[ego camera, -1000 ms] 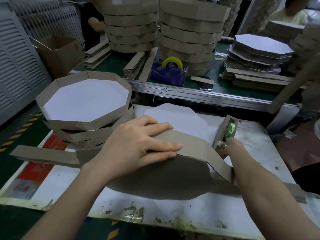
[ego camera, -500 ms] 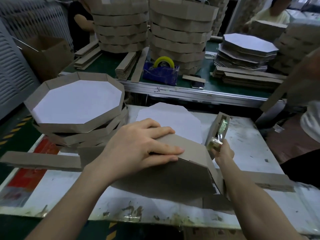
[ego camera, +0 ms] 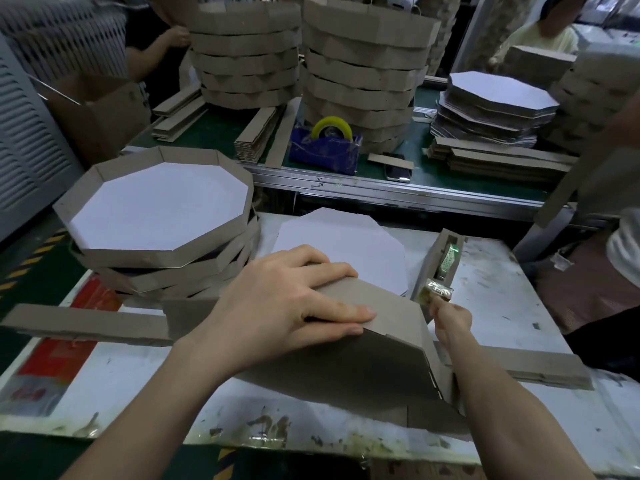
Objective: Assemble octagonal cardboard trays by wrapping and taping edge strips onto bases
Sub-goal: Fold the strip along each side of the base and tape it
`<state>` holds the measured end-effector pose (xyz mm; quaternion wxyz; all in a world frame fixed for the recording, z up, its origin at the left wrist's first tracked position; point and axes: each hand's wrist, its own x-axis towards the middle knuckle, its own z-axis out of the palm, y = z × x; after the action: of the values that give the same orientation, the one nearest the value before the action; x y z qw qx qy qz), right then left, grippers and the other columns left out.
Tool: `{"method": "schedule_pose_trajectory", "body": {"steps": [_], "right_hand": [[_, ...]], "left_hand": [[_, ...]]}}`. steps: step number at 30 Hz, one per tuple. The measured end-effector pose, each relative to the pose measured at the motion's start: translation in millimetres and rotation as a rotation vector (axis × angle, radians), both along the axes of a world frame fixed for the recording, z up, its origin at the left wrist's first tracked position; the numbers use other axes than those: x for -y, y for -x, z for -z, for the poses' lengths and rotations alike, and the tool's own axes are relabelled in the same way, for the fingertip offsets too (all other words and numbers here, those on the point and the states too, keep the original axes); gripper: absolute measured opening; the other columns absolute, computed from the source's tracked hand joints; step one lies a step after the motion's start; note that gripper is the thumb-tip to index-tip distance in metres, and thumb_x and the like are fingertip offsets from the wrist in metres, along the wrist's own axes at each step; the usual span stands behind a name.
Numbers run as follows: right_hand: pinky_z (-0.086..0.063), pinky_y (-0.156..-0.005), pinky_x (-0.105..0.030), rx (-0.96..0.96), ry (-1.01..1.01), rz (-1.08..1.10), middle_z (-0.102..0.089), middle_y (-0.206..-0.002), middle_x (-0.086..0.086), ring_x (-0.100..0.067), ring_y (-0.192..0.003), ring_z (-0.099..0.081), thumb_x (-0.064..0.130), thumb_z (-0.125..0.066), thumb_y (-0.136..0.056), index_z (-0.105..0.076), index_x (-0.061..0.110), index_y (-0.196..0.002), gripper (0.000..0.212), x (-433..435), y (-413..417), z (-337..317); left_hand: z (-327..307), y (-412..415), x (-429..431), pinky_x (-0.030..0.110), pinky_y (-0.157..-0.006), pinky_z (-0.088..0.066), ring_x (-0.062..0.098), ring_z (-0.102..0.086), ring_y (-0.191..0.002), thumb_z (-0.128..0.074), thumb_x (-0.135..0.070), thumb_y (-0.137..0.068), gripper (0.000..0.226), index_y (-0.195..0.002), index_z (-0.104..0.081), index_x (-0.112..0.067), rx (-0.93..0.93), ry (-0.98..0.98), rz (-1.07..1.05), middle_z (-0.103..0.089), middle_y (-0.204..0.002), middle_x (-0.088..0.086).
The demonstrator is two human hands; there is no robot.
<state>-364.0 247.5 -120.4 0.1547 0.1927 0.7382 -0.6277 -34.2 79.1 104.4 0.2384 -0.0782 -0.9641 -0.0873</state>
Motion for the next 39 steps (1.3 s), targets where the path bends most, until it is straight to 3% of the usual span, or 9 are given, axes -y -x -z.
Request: {"method": "schedule_pose_trajectory", "body": {"steps": [3, 11, 14, 18, 21, 25, 28, 32, 39], "right_hand": [[-0.048, -0.087, -0.032, -0.021, -0.099, -0.041, -0.059, -0.088, -0.014, -0.028, -0.091, -0.056, 0.008, -0.07, -0.091, -0.054, 0.003, -0.07, 0.027, -2.6, 5.5, 1.8], [-0.043, -0.067, -0.034, -0.083, -0.283, -0.151, -0.054, -0.073, -0.01, -0.025, -0.07, -0.051, 0.014, -0.065, -0.095, -0.055, 0.003, -0.069, 0.029, -7.7, 7.9, -0.5], [-0.043, -0.078, -0.036, -0.124, -0.356, -0.192, -0.06, -0.089, -0.013, -0.03, -0.083, -0.054, 0.01, -0.063, -0.095, -0.062, -0.003, -0.086, 0.016, -17.4, 5.2, 4.2], [-0.049, -0.085, -0.043, -0.183, -0.396, -0.246, -0.063, -0.086, -0.016, -0.034, -0.09, -0.059, 0.016, -0.065, -0.095, -0.063, -0.001, -0.086, 0.019, -14.4, -2.1, -1.1], [-0.047, -0.077, -0.041, -0.23, -0.56, -0.286, -0.058, -0.08, -0.016, -0.033, -0.083, -0.053, 0.005, -0.058, -0.092, -0.058, 0.001, -0.076, 0.017, 0.4, -4.4, -13.8], [-0.041, -0.068, -0.035, -0.297, -0.711, -0.328, -0.06, -0.094, -0.023, -0.037, -0.086, -0.057, 0.005, -0.051, -0.096, -0.06, -0.002, -0.092, 0.012, 14.4, -6.1, -35.0], [-0.044, -0.066, -0.032, -0.354, -0.652, -0.4, -0.059, -0.088, -0.018, -0.031, -0.074, -0.054, 0.01, -0.057, -0.096, -0.059, 0.0, -0.088, 0.013, 29.0, -11.6, -58.7], [-0.047, -0.054, -0.023, -0.382, -0.394, -0.496, -0.067, -0.082, -0.014, -0.016, -0.061, -0.059, 0.006, -0.061, -0.095, -0.065, 0.003, -0.089, 0.009, 58.1, -36.7, -109.1], [-0.037, -0.043, -0.02, -0.467, -0.263, -0.752, -0.073, -0.071, 0.002, -0.013, -0.056, -0.043, 0.02, -0.073, -0.089, -0.066, 0.018, -0.09, 0.007, 91.8, -106.7, -197.7]], "left_hand": [[0.0, -1.1, 4.2, 0.033, -0.064, -0.054, 0.019, -0.063, -0.098, -0.051, -0.051, -0.092, 0.025, -0.108, -0.071, -0.048, 0.002, -0.022, -0.027, -0.068, -0.118, -0.007], [1.2, -7.0, 12.5, 0.033, -0.063, -0.055, 0.018, -0.064, -0.098, -0.052, -0.052, -0.091, 0.025, -0.107, -0.07, -0.048, -0.005, -0.051, -0.054, -0.069, -0.118, -0.008], [2.2, -6.2, 12.4, 0.034, -0.061, -0.055, 0.017, -0.064, -0.098, -0.052, -0.052, -0.091, 0.024, -0.107, -0.07, -0.049, -0.016, -0.06, -0.055, -0.068, -0.118, -0.009], [3.1, -4.0, 14.9, 0.034, -0.062, -0.054, 0.018, -0.063, -0.098, -0.053, -0.053, -0.092, 0.024, -0.108, -0.07, -0.049, -0.018, -0.062, -0.046, -0.068, -0.118, -0.01], [3.7, -2.2, 16.8, 0.034, -0.063, -0.054, 0.017, -0.062, -0.099, -0.053, -0.053, -0.092, 0.024, -0.109, -0.069, -0.05, -0.002, -0.059, -0.035, -0.068, -0.119, -0.009], [5.1, -1.6, 17.2, 0.029, -0.065, -0.053, 0.015, -0.062, -0.098, -0.053, -0.053, -0.091, 0.023, -0.107, -0.07, -0.05, -0.012, -0.055, -0.035, -0.068, -0.119, -0.009], [4.8, -3.1, 16.9, 0.025, -0.065, -0.051, 0.014, -0.062, -0.096, -0.053, -0.052, -0.091, 0.023, -0.106, -0.071, -0.05, -0.025, -0.06, -0.032, -0.068, -0.117, -0.01], [4.6, -7.8, 18.5, 0.018, -0.07, -0.042, 0.014, -0.063, -0.095, -0.051, -0.053, -0.091, 0.024, -0.105, -0.071, -0.05, -0.024, -0.064, -0.044, -0.068, -0.116, -0.01], [13.0, -24.3, 30.5, 0.027, -0.064, -0.053, 0.014, -0.061, -0.095, -0.051, -0.053, -0.09, 0.026, -0.106, -0.071, -0.048, -0.065, -0.139, -0.065, -0.068, -0.117, -0.01]]}}
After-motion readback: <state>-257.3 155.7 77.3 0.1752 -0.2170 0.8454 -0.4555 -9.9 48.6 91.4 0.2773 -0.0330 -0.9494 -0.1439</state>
